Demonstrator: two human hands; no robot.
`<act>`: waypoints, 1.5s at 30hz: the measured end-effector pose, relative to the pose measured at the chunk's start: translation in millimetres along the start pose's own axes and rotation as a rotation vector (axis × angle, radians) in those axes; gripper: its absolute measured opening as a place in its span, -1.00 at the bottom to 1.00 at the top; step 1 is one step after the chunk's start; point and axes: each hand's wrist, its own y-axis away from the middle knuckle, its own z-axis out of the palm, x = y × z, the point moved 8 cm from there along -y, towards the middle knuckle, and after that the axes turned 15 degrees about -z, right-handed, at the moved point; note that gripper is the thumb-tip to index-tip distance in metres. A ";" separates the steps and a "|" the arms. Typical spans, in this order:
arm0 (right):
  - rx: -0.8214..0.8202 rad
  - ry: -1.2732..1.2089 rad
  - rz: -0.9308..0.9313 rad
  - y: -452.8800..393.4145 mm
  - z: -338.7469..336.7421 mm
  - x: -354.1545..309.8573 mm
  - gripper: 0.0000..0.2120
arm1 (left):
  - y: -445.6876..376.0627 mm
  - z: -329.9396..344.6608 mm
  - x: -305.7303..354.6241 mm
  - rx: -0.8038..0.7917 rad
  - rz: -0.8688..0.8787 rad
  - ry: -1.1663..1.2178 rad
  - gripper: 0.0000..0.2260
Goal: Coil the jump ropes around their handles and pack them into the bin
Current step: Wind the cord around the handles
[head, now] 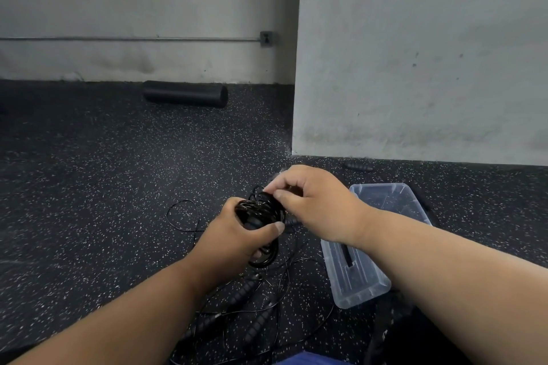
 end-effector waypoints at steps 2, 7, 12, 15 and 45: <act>-0.019 0.009 0.000 -0.5 1.4 1.4 -0.77 | -0.9 -2.3 -1.2 0.003 -0.006 -0.008 -0.51; -0.043 -0.045 -0.016 -3.2 2.5 3.0 -0.84 | 1.8 -4.0 -1.8 -0.003 -0.023 0.019 -0.56; -0.001 -0.025 -0.003 -3.7 2.3 3.8 -0.87 | 2.2 -5.7 -0.7 -0.001 -0.006 -0.020 -0.52; 0.023 -0.076 0.037 -4.9 1.0 10.3 -0.80 | 1.0 -8.2 -1.6 0.007 -0.007 -0.034 -0.47; 0.127 0.034 0.106 -3.8 20.7 16.4 -0.79 | 2.7 -25.8 3.8 0.179 -0.011 -0.244 -0.47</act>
